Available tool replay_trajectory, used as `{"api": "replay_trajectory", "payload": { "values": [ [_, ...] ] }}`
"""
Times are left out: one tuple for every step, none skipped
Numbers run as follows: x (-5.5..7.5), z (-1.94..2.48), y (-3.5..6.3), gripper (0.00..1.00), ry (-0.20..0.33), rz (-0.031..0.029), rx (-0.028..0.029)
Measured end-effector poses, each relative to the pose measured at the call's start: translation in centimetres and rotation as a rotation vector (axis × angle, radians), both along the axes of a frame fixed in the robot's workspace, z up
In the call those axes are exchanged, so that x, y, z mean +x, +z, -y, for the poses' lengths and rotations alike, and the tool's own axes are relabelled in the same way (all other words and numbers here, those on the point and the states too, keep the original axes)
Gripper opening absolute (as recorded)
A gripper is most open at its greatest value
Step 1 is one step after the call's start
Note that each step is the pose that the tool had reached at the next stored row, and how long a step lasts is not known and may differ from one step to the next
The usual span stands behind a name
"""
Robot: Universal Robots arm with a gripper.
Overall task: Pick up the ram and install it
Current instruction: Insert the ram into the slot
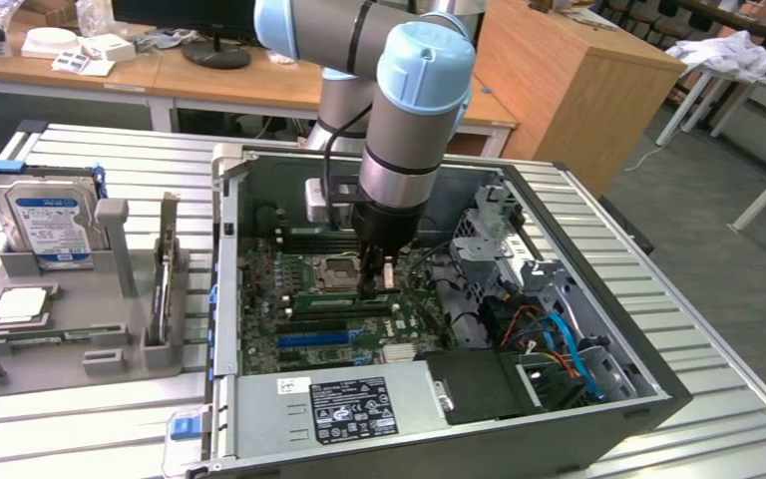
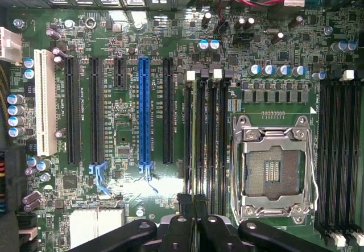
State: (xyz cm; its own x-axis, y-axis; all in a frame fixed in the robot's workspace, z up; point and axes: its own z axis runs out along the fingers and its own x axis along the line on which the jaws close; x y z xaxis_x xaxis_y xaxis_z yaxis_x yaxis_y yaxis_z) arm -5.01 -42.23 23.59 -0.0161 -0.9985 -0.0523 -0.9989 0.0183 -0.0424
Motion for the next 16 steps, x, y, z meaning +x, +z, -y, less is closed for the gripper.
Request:
{"api": "replay_trajectory", "payload": {
  "values": [
    [0.0,0.0,0.0,0.13,0.0,0.0,0.0],
    [0.0,0.0,0.0,0.13,0.0,0.0,0.0],
    [0.0,0.0,-0.01,0.13,0.001,0.0001,0.0001],
    [0.0,0.0,-0.01,0.13,0.002,0.0,0.0],
    [0.0,0.0,-0.01,0.13,0.002,0.0,0.0],
    [0.0,0.0,-0.01,0.13,0.002,0.0,0.0],
    [0.0,0.0,-0.01,0.13,0.002,0.0,0.0],
    [0.0,0.0,-0.01,0.13,0.002,0.0,0.0],
    [0.0,0.0,-0.01,0.13,0.002,0.0,0.0],
    [0.0,0.0,-0.01,0.13,0.002,0.0,0.0],
    [0.0,0.0,-0.01,0.13,0.002,0.0,0.0001],
    [0.0,0.0,-0.02,0.13,0.003,0.0,0.0],
    [0.0,0.01,-0.02,0.13,0.003,0.0,0.0],
    [0.0,0.0,-0.02,0.13,0.003,0.0,0.0],
    [0.0,0.0,-0.02,0.13,0.003,0.0,0.0],
    [-0.01,0.0,-0.03,0.13,0.003,0.0,0.0]
  ]
}}
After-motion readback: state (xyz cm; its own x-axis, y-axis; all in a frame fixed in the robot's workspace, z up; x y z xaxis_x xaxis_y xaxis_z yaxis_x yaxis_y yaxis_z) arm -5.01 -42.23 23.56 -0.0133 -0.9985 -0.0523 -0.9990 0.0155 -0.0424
